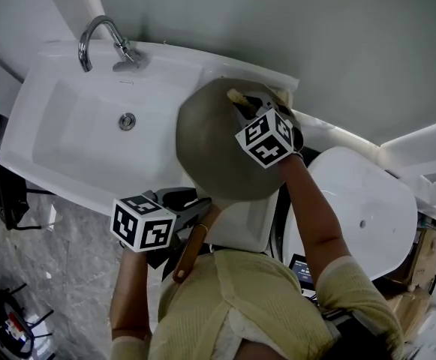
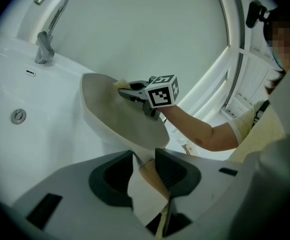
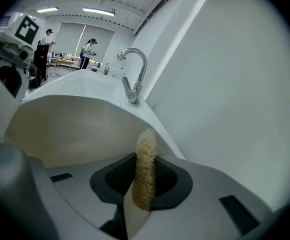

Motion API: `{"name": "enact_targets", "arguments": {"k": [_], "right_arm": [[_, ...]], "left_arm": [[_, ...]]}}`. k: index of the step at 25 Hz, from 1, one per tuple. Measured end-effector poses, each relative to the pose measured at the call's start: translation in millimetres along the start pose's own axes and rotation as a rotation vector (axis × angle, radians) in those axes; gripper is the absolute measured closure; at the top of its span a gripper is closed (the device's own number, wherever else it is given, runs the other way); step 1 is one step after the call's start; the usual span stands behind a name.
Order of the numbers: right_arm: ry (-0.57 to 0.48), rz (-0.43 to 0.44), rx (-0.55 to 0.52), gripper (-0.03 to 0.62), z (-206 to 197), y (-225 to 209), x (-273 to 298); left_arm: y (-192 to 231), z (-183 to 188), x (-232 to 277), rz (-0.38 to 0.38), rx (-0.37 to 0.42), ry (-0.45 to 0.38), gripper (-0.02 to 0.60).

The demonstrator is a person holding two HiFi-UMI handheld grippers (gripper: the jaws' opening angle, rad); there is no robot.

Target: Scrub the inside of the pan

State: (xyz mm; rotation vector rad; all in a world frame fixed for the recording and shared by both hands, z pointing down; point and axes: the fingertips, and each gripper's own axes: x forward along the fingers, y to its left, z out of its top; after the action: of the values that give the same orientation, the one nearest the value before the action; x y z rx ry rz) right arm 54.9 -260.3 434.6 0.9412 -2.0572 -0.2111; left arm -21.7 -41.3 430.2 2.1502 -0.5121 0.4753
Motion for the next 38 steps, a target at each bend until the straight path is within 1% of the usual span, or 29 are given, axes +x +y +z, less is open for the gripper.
{"name": "enact_targets", "arguments": {"k": [6, 8, 14, 20, 38], "right_arm": [[0.021, -0.082, -0.031, 0.510, -1, -10, 9], [0.028, -0.095, -0.038, 0.510, -2, -10, 13], [0.084, -0.056, -0.032, 0.510, -13, -2, 27], [0.099, -0.008, -0.026, 0.510, -16, 11, 35], [0.072, 0.143, 0.011, 0.510, -5, 52, 42]], "left_arm": [[0, 0, 0, 0.001, 0.000, -0.005, 0.402], [1, 0, 0, 0.002, 0.001, -0.006, 0.402], [0, 0, 0, 0.004, 0.001, -0.009, 0.402], [0, 0, 0, 0.002, -0.001, -0.013, 0.402], [0, 0, -1, 0.003, 0.001, -0.017, 0.402]]}}
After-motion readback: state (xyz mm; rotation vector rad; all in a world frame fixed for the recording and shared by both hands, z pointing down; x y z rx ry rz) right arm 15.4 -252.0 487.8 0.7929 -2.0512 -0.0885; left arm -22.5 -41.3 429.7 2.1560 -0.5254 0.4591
